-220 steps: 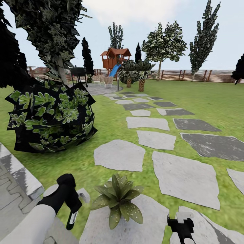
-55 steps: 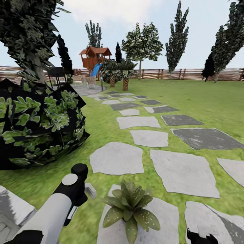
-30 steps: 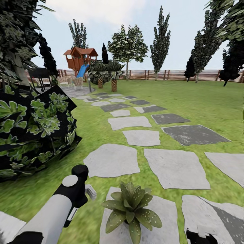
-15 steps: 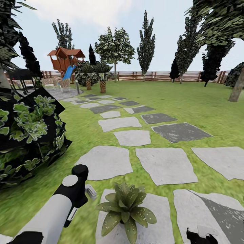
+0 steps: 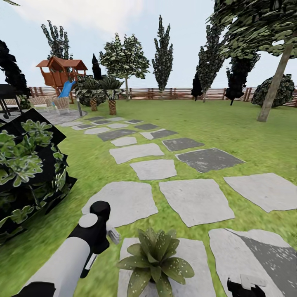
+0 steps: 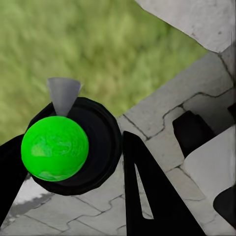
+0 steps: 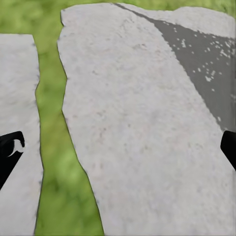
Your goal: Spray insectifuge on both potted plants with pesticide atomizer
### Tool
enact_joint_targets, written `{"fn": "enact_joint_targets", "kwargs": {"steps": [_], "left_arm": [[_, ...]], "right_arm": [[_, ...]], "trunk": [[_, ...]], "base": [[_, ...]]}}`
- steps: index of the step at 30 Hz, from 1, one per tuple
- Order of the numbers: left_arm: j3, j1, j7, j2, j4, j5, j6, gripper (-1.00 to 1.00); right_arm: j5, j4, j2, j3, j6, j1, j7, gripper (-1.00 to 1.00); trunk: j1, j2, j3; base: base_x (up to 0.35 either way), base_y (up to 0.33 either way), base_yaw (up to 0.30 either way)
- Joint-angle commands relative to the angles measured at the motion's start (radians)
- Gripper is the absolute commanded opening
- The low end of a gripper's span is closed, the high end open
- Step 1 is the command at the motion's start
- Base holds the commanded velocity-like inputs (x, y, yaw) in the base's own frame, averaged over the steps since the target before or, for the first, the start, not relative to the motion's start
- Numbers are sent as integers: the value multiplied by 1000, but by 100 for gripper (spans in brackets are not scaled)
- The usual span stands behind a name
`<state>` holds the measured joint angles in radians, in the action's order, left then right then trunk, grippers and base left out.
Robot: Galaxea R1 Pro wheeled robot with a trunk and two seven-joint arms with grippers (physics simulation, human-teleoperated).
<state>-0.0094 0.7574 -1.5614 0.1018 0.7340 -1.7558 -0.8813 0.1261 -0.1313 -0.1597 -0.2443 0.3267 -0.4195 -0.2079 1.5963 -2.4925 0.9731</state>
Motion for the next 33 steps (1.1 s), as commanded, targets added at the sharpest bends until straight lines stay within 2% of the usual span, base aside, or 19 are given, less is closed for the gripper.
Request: {"fn": "enact_joint_targets", "kwargs": {"steps": [1, 5, 7, 10, 12, 15, 19, 26, 33], "left_arm": [[-2, 0, -9, 6, -2, -9, -8, -100], [-4, 0, -9, 17, -4, -8, -2, -100], [-3, 0, -9, 19, -4, 1, 34, -100], [-3, -1, -9, 7, -4, 8, 74, -100], [-1, -18, -9, -6, -3, 9, 78, -100], [-1, -39, -9, -13, -3, 10, 80, -100], [0, -47, -9, -32, -25, 46, 81, -100], [4, -46, -9, -33, -19, 66, 78, -100], [4, -45, -9, -32, -18, 67, 76, -100]], "right_arm": [[10, 1, 0, -7, 3, -1, -2, 100], [12, 2, -2, -7, 3, -1, -1, 100], [13, 4, -3, -7, 3, -1, -1, 100], [13, 4, -4, -7, 3, -1, -1, 100], [14, 3, -4, -7, 3, -1, -1, 100], [12, 1, -3, -7, 3, -1, -2, 100], [12, -1, -3, -7, 5, -1, -2, 100], [12, 0, -3, -7, 3, -1, -2, 100], [11, 0, -1, -7, 3, -1, -2, 100]], "trunk": [[0, 0, 1], [0, 0, 1], [0, 0, 1], [0, 0, 1], [0, 0, 1], [0, 0, 1], [0, 0, 1], [0, 0, -1], [0, 0, -4]], "base": [[10, 3, -24], [3, 1, -6], [0, 0, 0], [0, 0, 0], [0, 0, 0], [0, 0, 0], [0, 0, 0], [-7, 6, -112], [-162, 218, -191]]}}
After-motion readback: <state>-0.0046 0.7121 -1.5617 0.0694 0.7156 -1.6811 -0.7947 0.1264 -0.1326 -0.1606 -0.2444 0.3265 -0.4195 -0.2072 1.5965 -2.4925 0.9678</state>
